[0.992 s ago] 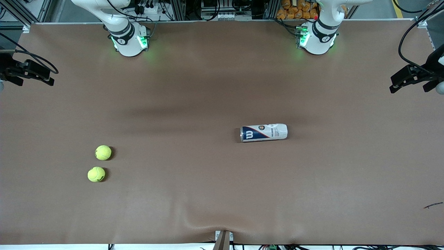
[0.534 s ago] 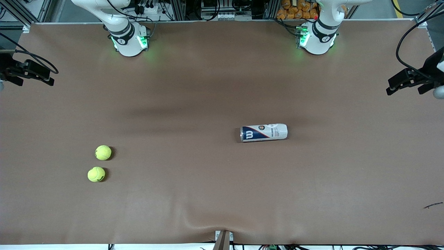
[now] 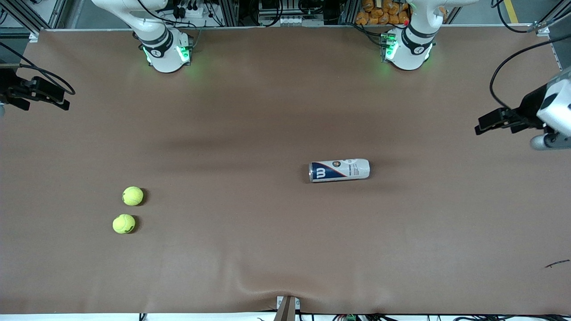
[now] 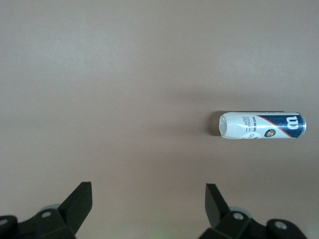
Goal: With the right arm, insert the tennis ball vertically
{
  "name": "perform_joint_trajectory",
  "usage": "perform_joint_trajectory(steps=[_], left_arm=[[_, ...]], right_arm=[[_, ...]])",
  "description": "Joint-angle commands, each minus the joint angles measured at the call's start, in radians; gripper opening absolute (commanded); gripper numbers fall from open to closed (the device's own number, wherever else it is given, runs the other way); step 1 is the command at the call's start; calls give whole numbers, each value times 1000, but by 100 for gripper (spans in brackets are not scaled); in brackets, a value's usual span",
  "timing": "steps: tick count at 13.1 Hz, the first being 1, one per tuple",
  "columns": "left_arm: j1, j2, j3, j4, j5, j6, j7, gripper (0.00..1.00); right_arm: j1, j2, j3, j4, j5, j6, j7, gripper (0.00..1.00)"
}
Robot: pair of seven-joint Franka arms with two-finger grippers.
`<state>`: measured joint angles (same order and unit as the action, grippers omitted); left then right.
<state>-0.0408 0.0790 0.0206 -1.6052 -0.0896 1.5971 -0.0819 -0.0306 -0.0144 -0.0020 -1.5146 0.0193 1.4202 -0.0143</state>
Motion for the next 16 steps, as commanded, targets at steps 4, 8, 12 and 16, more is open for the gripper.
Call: perform_joint_trajectory(steps=[4, 8, 12, 16], left_arm=[[-2, 145, 5, 82, -109, 0, -71, 100], [10, 208, 6, 79, -300, 73, -329, 100], [-80, 251, -10, 82, -332, 150, -742, 100], [-142, 280, -10, 77, -395, 193, -948, 100]], right_arm=[[-5, 56, -3, 1, -18, 0, 5, 100], [-26, 67, -4, -50, -16, 43, 5, 100], [-63, 65, -6, -171, -18, 141, 5, 100], [-81, 88, -6, -285, -16, 289, -4, 100]])
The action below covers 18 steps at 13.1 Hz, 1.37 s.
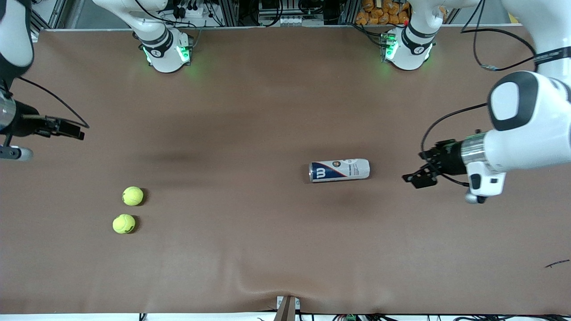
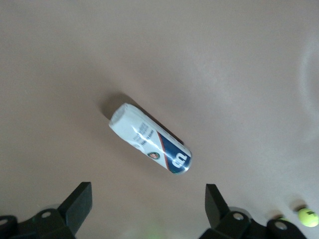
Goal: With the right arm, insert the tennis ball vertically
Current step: 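Move the left gripper over the white can while the right gripper moves out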
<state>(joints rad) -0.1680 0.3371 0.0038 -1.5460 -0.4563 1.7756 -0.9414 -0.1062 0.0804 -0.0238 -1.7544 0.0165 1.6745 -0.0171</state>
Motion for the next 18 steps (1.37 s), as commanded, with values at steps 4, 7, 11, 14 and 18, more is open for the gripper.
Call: perform_joint_trajectory(steps=[4, 7, 11, 14, 18], left_arm=[[-166, 75, 15, 17, 107, 135, -356, 100], [-315, 138, 13, 36, 402, 157, -635, 100], [-425, 235, 16, 103, 531, 166, -929, 100], [-476, 301, 12, 101, 689, 169, -1082, 100], [-484, 307, 18, 96, 705, 168, -1117, 100]], right_arm=[[3, 33, 18, -47, -13, 74, -1, 100], [5, 59, 18, -45, -13, 103, -3, 100], [11, 76, 18, -47, -13, 122, -3, 100], [11, 76, 18, -47, -13, 119, -3, 100], [13, 73, 18, -59, -13, 116, -1, 100]])
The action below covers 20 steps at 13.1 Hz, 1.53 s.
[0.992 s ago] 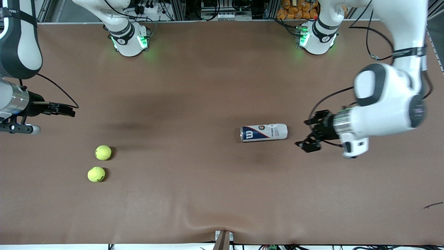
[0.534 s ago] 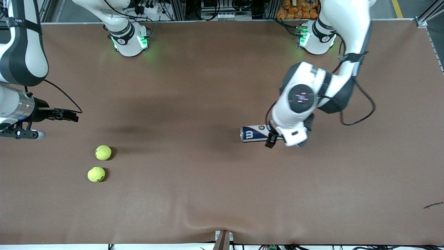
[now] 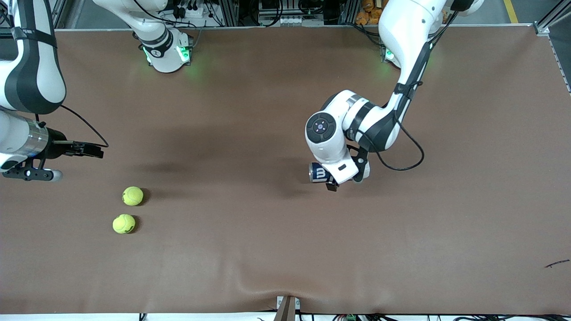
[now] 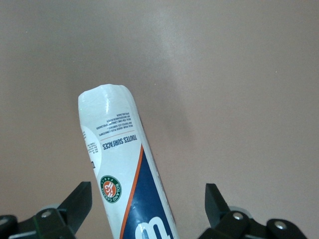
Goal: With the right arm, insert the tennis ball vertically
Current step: 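Move the left gripper over the white can while the right gripper moves out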
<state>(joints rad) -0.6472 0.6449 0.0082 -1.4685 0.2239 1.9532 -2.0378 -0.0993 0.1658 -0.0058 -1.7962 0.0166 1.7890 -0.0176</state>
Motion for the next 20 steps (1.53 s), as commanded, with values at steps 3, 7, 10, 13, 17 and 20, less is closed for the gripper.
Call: perform_joint_trajectory(steps=[3, 7, 10, 13, 17, 20], left_arm=[[4, 2, 13, 17, 45, -22, -57, 100], [41, 6, 13, 19, 28, -25, -82, 100], [49, 50, 15, -12, 35, -31, -120, 100], [70, 58, 27, -1, 49, -50, -120, 100], [70, 52, 27, 4, 40, -95, -127, 100], [49, 70, 26, 46, 34, -117, -159, 100]], right_arm=[[7, -12, 0, -17, -13, 1, -2, 100], [6, -14, 0, -22, -13, -2, -1, 100], [6, -17, 0, -29, -13, -3, -1, 100], [4, -17, 0, -34, -13, 4, -2, 100], [-3, -3, -2, -49, -13, 24, -1, 100], [-6, 0, -2, -106, -13, 122, 8, 100]])
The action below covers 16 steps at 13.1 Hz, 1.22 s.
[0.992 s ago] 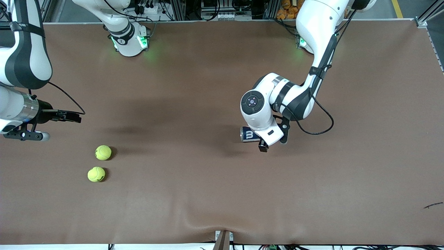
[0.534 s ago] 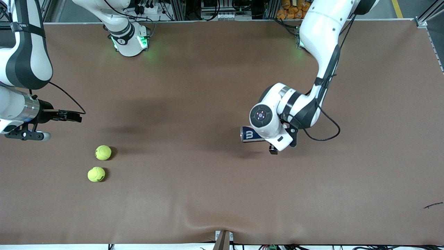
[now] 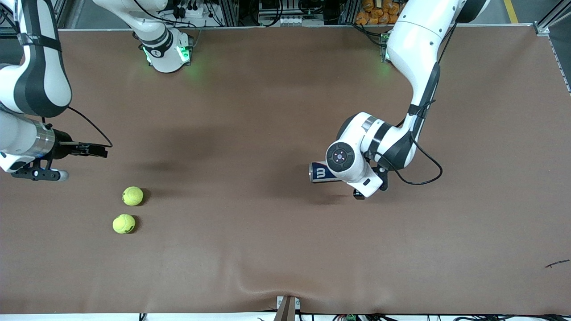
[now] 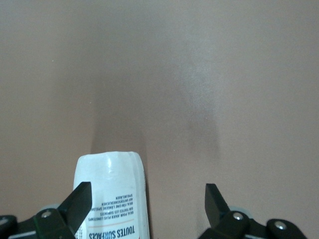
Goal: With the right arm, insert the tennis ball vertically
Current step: 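Move the left gripper over the white can while the right gripper moves out, then lower the left gripper and close it around the white can's body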
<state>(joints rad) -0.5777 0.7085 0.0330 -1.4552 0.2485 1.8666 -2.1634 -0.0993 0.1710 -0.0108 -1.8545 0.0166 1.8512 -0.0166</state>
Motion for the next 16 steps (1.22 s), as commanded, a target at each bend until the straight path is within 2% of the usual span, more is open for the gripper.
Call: perform_joint_trajectory(steps=[1, 3, 5, 10, 14, 16], left_arm=[[-22, 2, -1, 33, 2, -38, -36, 100], [-21, -23, -2, 32, 0, -110, -30, 100], [-40, -8, -4, 36, -3, -112, -39, 100], [-51, 3, -4, 79, -6, -112, -47, 100], [-53, 51, -4, 81, -12, -106, -68, 100], [-80, 58, -2, 84, -5, -106, -92, 100]], right_arm=[[-5, 4, 3, -52, -12, 83, 10, 100], [1, 30, 5, -46, 0, 94, 81, 100], [22, 54, 5, -45, 0, 121, 142, 100], [27, 162, 5, -48, 0, 269, 142, 100], [30, 151, 5, -46, 0, 255, 135, 100], [26, 66, 5, -41, 0, 197, 130, 100]])
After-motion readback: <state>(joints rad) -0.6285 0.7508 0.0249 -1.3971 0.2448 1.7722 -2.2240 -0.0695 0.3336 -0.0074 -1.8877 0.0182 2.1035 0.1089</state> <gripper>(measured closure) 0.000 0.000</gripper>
